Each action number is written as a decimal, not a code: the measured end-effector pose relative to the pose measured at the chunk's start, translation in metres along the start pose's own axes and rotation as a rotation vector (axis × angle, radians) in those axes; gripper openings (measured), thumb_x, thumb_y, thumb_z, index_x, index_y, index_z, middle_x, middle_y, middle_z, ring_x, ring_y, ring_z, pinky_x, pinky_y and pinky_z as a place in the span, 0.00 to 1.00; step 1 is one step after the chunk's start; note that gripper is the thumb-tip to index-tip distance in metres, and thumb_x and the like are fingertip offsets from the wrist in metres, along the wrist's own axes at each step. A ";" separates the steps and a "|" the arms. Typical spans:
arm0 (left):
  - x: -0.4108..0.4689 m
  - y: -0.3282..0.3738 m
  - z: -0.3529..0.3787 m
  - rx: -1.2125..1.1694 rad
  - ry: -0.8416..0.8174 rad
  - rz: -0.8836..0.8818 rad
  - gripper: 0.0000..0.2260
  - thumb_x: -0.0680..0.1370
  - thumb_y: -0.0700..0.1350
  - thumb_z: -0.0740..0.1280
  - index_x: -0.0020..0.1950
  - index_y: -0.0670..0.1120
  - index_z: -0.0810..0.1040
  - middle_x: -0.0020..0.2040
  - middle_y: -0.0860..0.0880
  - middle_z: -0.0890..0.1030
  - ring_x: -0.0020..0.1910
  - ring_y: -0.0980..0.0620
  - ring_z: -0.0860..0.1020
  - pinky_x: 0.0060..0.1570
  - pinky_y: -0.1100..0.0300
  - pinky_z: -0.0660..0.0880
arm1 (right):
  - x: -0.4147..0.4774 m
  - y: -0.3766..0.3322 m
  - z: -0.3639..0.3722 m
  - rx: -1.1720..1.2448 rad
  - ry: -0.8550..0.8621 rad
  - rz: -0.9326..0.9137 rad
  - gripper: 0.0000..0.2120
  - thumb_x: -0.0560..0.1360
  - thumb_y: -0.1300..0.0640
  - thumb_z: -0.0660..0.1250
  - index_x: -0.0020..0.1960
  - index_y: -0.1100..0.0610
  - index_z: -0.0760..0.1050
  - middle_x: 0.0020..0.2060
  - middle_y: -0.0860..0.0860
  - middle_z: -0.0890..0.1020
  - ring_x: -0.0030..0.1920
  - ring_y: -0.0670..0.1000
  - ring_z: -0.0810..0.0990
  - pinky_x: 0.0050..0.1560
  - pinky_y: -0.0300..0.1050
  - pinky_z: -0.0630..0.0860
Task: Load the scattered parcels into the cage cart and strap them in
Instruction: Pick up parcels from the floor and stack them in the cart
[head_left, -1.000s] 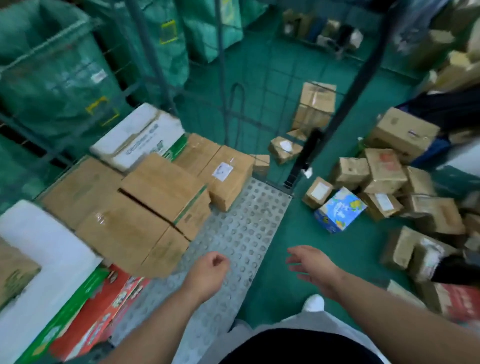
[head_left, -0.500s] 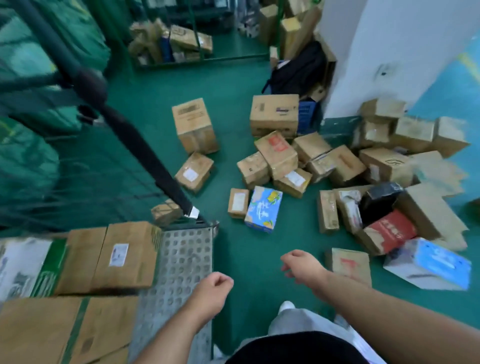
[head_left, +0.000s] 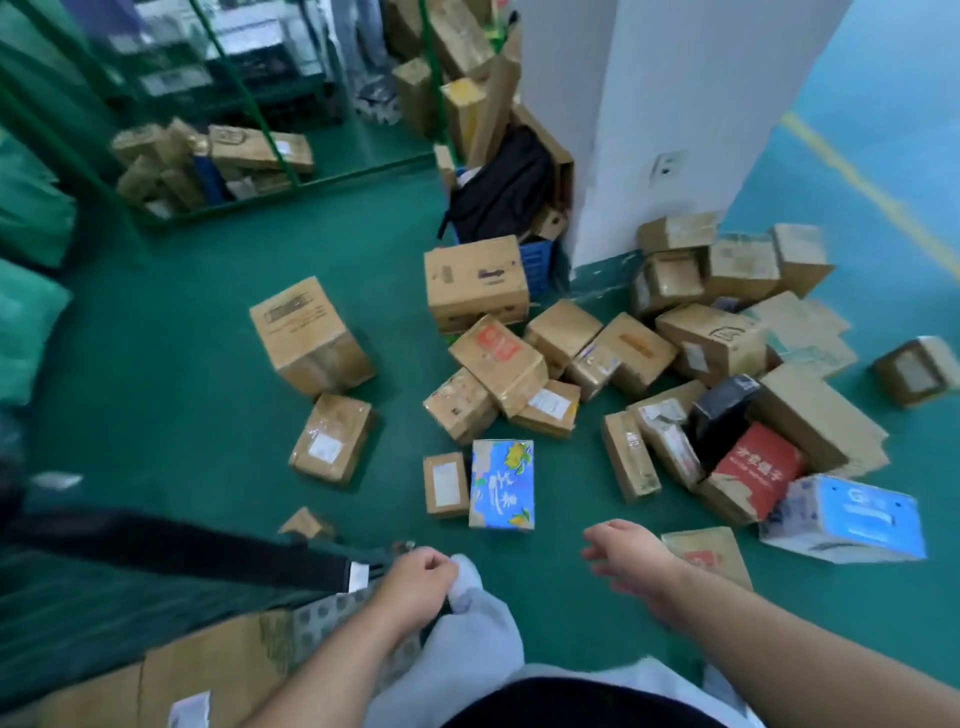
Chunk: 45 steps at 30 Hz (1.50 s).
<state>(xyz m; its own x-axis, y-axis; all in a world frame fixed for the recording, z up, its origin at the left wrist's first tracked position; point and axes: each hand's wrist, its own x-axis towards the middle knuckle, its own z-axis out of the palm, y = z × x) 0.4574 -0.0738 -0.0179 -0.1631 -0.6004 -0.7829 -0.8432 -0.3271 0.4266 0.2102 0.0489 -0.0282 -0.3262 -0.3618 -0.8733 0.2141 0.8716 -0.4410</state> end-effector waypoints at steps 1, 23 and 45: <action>0.019 0.014 -0.013 0.048 -0.016 0.024 0.07 0.79 0.48 0.67 0.45 0.48 0.82 0.44 0.50 0.85 0.40 0.52 0.79 0.49 0.54 0.79 | 0.001 -0.010 0.000 0.022 0.039 0.005 0.12 0.82 0.54 0.62 0.60 0.61 0.75 0.47 0.53 0.82 0.40 0.51 0.77 0.35 0.41 0.67; 0.177 0.209 -0.084 0.263 -0.195 0.072 0.11 0.80 0.51 0.64 0.52 0.45 0.81 0.51 0.47 0.84 0.50 0.47 0.82 0.54 0.53 0.78 | 0.081 -0.148 0.002 0.389 0.062 0.082 0.10 0.81 0.51 0.64 0.57 0.56 0.78 0.54 0.54 0.84 0.50 0.53 0.82 0.48 0.46 0.76; 0.272 0.366 -0.140 0.149 0.083 -0.086 0.07 0.81 0.52 0.64 0.50 0.51 0.80 0.50 0.49 0.84 0.51 0.48 0.82 0.58 0.47 0.79 | 0.268 -0.327 -0.108 0.049 -0.092 0.088 0.10 0.83 0.52 0.60 0.59 0.56 0.75 0.50 0.53 0.84 0.49 0.51 0.83 0.54 0.48 0.81</action>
<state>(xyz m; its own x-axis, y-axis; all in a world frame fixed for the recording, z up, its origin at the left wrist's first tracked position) 0.1761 -0.4593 -0.0109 -0.0493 -0.6348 -0.7711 -0.9199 -0.2719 0.2827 -0.0467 -0.2976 -0.0952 -0.2185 -0.3159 -0.9233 0.2836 0.8847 -0.3698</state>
